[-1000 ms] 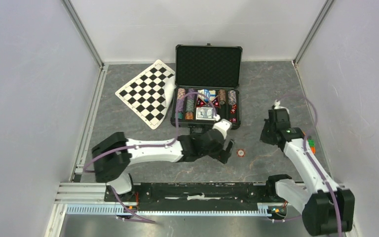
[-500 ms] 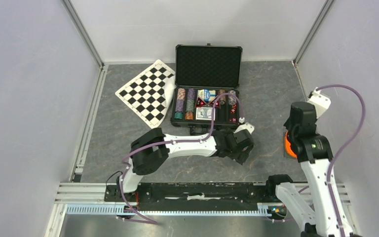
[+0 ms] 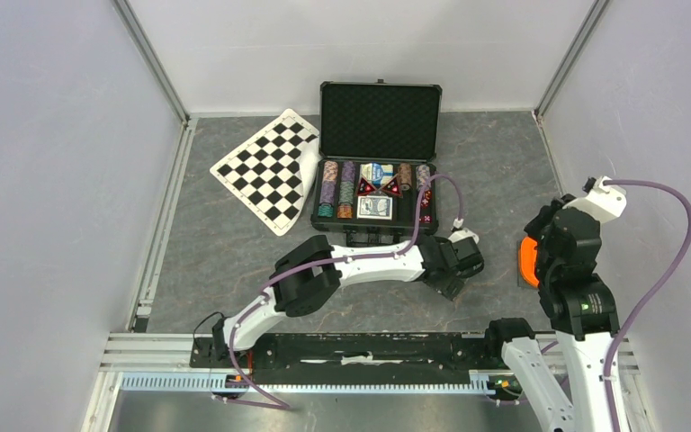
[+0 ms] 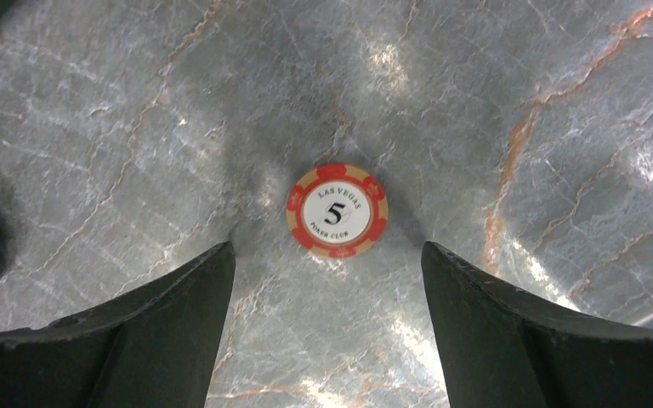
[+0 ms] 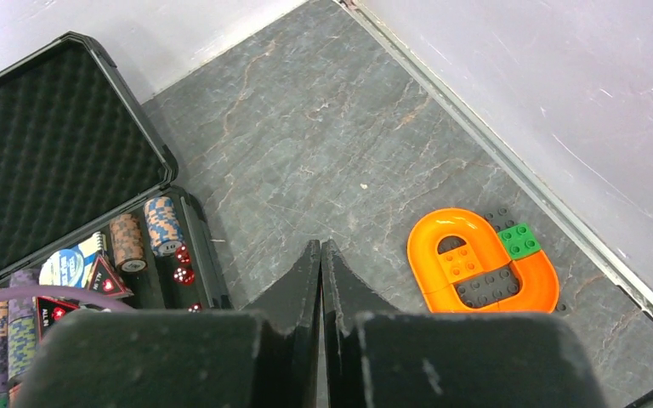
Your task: Pack up texas hold em set
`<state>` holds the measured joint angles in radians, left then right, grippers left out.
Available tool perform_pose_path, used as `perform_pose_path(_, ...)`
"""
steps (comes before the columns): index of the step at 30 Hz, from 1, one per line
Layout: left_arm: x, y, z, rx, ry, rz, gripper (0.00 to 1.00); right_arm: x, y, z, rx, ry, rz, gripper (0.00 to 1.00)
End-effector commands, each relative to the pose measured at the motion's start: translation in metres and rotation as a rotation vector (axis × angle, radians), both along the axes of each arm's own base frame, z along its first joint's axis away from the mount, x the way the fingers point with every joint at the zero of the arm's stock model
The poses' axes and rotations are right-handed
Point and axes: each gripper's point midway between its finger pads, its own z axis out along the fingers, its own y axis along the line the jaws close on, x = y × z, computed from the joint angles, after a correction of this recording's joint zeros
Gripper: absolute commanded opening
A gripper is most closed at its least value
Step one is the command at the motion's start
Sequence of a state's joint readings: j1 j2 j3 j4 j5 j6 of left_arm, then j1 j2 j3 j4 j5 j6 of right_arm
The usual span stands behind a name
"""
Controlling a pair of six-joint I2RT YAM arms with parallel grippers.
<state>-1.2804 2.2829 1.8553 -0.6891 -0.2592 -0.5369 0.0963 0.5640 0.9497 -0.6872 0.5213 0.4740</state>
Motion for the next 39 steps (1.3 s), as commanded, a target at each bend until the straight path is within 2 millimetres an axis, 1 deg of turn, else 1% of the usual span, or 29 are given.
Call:
perform_pose_path(1,0.002,-0.009,0.000,0.010,0.007,-0.022,0.85,0.003,0.004,0.013,-0.005,-0.074,0.035,0.06)
perform_pose_path(5,0.004,-0.012,-0.004,0.011,0.025,-0.033,0.80,0.002,0.004,0.011,-0.008,-0.072,0.034,0.06)
perform_pose_path(7,0.004,-0.010,-0.007,0.029,0.049,-0.032,0.74,0.003,0.005,0.010,-0.008,-0.070,0.040,0.06)
perform_pose_path(11,0.003,-0.004,-0.012,0.053,0.081,-0.035,0.68,0.003,0.004,0.006,-0.010,-0.065,0.037,0.06)
perform_pose_path(13,0.003,-0.003,-0.013,0.057,0.083,-0.034,0.67,0.003,0.005,0.006,-0.011,-0.067,0.039,0.06)
perform_pose_path(19,0.006,-0.010,-0.016,0.053,0.072,-0.037,0.66,0.004,0.005,0.007,-0.012,-0.067,0.044,0.06)
perform_pose_path(21,0.009,-0.010,-0.016,0.059,0.054,-0.034,0.68,0.003,0.006,0.007,-0.011,-0.068,0.046,0.06)
perform_pose_path(24,0.013,-0.008,-0.014,0.071,0.021,-0.029,0.68,0.003,0.005,0.007,-0.012,-0.070,0.044,0.07)
perform_pose_path(30,0.016,-0.007,-0.013,0.094,-0.018,-0.034,0.65,0.005,0.007,0.001,-0.009,-0.060,0.054,0.07)
perform_pose_path(36,0.010,-0.015,-0.017,0.102,-0.036,-0.062,0.64,0.007,0.009,0.001,-0.005,-0.058,0.059,0.07)
perform_pose_path(39,0.009,-0.011,-0.020,0.125,-0.031,-0.069,0.62,0.007,0.009,0.001,-0.005,-0.055,0.059,0.07)
